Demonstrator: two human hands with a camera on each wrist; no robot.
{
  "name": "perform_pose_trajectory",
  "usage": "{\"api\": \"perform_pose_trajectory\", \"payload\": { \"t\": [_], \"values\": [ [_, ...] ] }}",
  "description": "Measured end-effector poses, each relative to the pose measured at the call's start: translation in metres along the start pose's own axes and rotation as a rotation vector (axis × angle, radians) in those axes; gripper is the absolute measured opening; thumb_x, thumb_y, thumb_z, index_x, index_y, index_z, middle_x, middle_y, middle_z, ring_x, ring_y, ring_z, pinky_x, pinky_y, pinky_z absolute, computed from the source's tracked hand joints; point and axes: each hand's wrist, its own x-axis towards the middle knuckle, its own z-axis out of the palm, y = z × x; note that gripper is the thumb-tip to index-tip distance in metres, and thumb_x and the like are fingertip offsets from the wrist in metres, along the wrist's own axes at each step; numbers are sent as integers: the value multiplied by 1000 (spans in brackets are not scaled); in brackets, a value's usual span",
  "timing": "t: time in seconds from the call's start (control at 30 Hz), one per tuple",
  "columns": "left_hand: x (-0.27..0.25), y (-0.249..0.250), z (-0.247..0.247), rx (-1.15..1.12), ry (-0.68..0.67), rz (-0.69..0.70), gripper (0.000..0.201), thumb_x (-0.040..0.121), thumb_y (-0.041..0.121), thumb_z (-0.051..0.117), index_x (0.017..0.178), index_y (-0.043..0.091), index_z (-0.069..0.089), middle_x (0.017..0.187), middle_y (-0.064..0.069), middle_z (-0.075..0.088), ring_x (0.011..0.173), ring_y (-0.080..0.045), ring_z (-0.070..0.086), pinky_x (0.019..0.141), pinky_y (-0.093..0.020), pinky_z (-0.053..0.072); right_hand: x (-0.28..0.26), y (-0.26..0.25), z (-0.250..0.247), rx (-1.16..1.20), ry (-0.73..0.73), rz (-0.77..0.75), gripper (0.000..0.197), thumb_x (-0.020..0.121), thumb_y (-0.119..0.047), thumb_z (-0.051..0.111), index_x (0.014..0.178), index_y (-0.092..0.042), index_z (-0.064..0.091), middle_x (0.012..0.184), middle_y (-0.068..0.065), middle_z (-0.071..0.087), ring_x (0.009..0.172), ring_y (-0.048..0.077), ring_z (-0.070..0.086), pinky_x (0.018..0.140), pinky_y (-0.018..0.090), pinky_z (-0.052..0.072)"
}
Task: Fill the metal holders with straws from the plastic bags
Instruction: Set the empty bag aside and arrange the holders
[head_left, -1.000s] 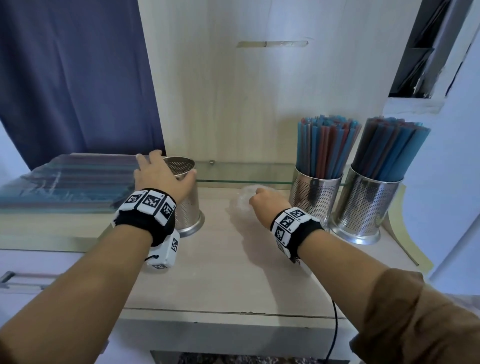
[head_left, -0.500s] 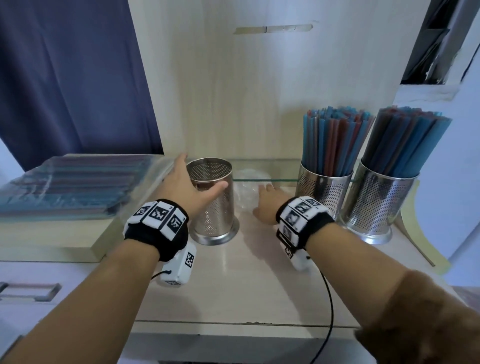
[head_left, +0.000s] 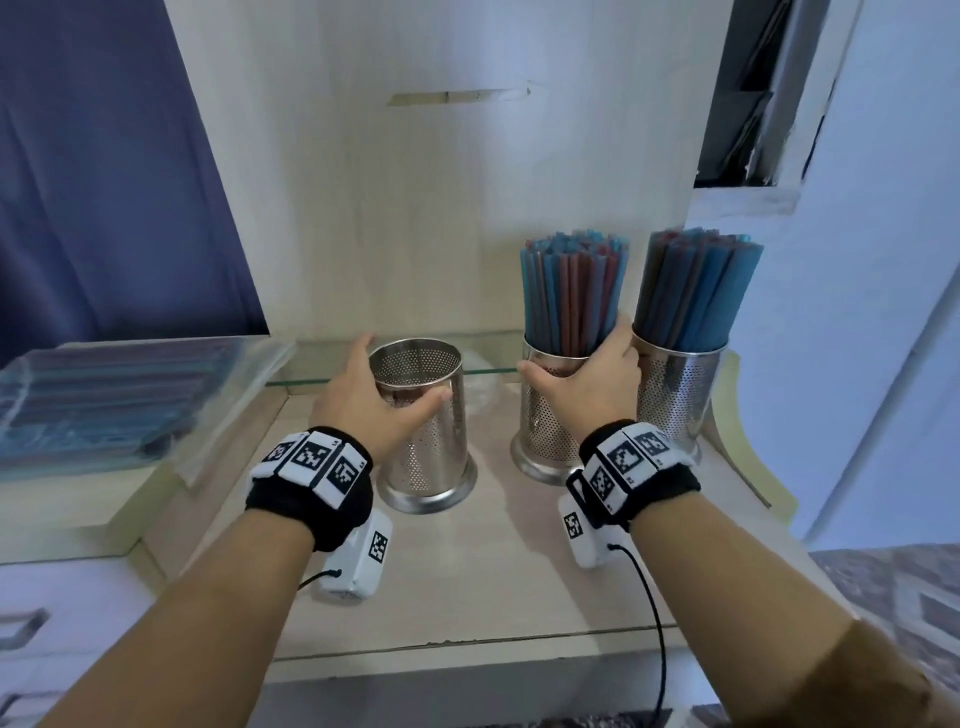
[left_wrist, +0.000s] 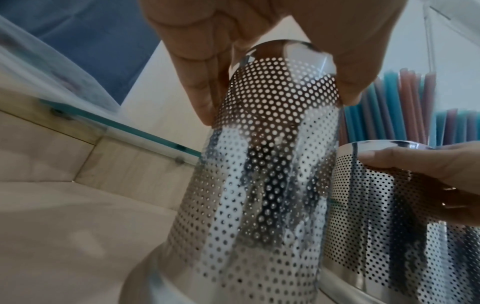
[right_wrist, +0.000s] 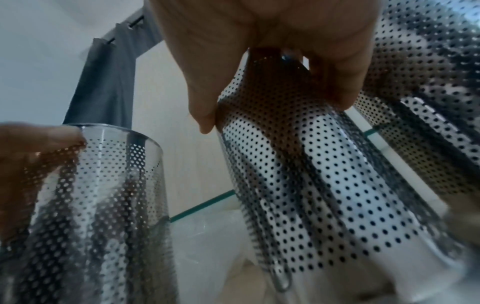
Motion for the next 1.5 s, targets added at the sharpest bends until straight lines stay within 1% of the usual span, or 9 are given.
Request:
{"api": "perform_pose_trajectory", "payload": {
  "t": [0.3,0.57,0.73,0.93,1.03,1.13,1.23,1.33,1.5],
  "values": [
    [-1,13,14,-87,-63,30,117,50,81,70,144,22,34,134,2,58,117,-19,59,101,-42,47,-21,25,-62,112,-143,-35,90,54,-38,96,127,-19,46,115,-9,60,106,7,56,81,6,40],
    [0,44,39,-136,-156,44,127,40,88,65,143,20,36,131,3,60,115,-17,60,100,-43,49,-51,69,-145,214,-85,-17,81,56,-22,95,117,-28,42,107,-19,59,90,-21,55,67,1,42],
    [4,66,62,-248,-202,37,105,62,59,82,144,16,35,133,-1,59,116,-18,58,103,-39,46,-43,91,-166,217,-55,-18,86,62,-21,93,125,-32,36,111,-24,55,93,-24,52,74,2,42],
    [7,96,84,-326,-253,48,91,72,43,82,145,13,35,131,0,57,111,-15,56,98,-32,44,-27,111,-174,226,-145,-28,105,60,-34,93,144,-28,30,130,-11,57,119,8,58,106,41,47],
    [8,104,92,-343,-243,46,85,74,40,81,142,13,37,126,2,58,111,-15,57,95,-30,44,-28,112,-175,187,-193,-32,121,58,-47,91,153,-30,19,147,-8,46,134,12,46,115,43,37],
    [5,110,95,-303,-246,70,81,79,35,79,143,12,35,122,4,54,106,-11,53,90,-24,40,-45,97,-178,-35,82,-159,118,66,-55,82,155,-14,17,154,10,34,141,22,30,117,34,18],
    [1,109,89,-205,-258,125,95,74,41,81,147,10,28,135,4,50,123,-17,50,96,-26,37,-75,61,-173,-82,332,-501,77,76,-44,71,137,-5,46,131,10,53,122,23,45,106,33,28],
    [1,95,69,-98,-158,152,108,69,57,76,151,11,23,155,-7,33,141,-23,33,113,-35,28,-87,39,-150,15,51,-721,42,81,-32,65,116,-8,63,114,1,61,109,16,53,96,35,41],
    [-2,53,7,11,88,140,80,84,53,65,144,9,36,146,-12,39,134,-27,38,113,-40,30,-73,16,-95,-119,-391,-609,38,86,-39,61,120,-20,61,121,-5,56,115,14,46,100,34,40]
  ]
}}
